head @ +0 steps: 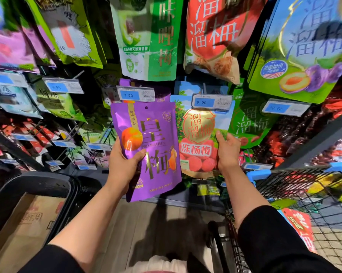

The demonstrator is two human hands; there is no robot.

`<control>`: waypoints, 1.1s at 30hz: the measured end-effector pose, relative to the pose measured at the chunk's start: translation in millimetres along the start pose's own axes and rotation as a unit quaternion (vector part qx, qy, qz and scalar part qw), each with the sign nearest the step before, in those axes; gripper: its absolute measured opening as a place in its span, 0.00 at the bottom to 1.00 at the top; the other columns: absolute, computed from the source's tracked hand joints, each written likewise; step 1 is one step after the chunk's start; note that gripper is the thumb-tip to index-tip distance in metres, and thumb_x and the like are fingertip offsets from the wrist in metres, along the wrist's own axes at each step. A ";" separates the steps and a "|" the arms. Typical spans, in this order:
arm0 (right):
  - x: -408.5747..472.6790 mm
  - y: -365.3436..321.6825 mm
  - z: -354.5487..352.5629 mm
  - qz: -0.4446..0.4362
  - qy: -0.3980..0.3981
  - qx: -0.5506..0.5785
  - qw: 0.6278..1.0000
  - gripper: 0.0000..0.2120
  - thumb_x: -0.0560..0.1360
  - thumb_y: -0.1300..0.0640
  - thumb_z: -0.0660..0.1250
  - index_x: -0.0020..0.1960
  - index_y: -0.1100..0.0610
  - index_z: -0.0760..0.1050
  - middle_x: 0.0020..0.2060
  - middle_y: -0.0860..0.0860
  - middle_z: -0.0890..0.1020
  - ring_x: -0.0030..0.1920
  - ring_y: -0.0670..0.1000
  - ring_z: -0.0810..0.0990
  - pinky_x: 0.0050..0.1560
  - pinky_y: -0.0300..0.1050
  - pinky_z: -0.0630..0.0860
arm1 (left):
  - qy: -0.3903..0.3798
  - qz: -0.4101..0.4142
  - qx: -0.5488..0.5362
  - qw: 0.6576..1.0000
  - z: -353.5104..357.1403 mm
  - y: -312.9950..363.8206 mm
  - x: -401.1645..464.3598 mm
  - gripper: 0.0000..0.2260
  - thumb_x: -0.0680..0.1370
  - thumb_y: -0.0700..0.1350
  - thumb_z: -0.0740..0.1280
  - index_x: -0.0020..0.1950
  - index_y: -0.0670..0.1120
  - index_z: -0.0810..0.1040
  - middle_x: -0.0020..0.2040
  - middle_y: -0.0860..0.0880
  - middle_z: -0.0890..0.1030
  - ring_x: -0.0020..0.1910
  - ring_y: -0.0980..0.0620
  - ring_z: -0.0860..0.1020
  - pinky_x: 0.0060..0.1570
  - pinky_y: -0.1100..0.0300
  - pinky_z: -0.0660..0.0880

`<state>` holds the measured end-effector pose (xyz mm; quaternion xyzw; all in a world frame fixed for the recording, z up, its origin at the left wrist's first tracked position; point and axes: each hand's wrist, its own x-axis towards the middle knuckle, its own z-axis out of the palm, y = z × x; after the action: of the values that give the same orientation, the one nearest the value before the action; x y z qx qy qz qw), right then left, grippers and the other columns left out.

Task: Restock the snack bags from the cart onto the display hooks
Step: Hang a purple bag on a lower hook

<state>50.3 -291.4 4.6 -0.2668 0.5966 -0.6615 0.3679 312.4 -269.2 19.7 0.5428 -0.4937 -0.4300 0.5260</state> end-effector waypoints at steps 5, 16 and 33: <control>2.5 5.2 -0.9 -0.010 0.009 0.032 0.999 0.10 0.79 0.63 0.64 0.60 0.62 0.74 0.42 0.42 0.72 0.46 0.41 0.72 0.50 0.35 0.70 | -0.008 0.000 0.010 1.000 -2.0 -1.3 -1.9 0.24 0.71 0.34 0.74 0.61 0.52 0.73 0.53 0.54 0.81 0.50 0.56 0.80 0.52 0.60 0.74; 19.1 11.8 19.5 -0.015 0.075 -0.018 0.997 0.15 0.79 0.64 0.63 0.62 0.74 0.72 0.57 0.64 0.78 0.59 0.56 0.77 0.58 0.41 0.72 | -0.018 -0.022 0.024 0.999 -1.8 -14.1 2.5 0.24 0.70 0.35 0.75 0.64 0.46 0.73 0.57 0.47 0.81 0.56 0.47 0.80 0.62 0.46 0.74; 89.9 22.7 53.2 0.073 0.211 -0.206 0.953 0.15 0.76 0.54 0.68 0.57 0.63 0.73 0.53 0.58 0.80 0.53 0.56 0.78 0.50 0.47 0.71 | -0.001 -0.070 0.023 0.997 -9.2 -29.2 5.1 0.27 0.67 0.42 0.76 0.64 0.48 0.74 0.55 0.49 0.82 0.54 0.51 0.81 0.57 0.51 0.76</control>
<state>43.6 -395.7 -17.7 -0.1466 0.8018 -0.5368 0.2179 324.7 -274.1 -8.4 0.5881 -0.4645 -0.4546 0.4814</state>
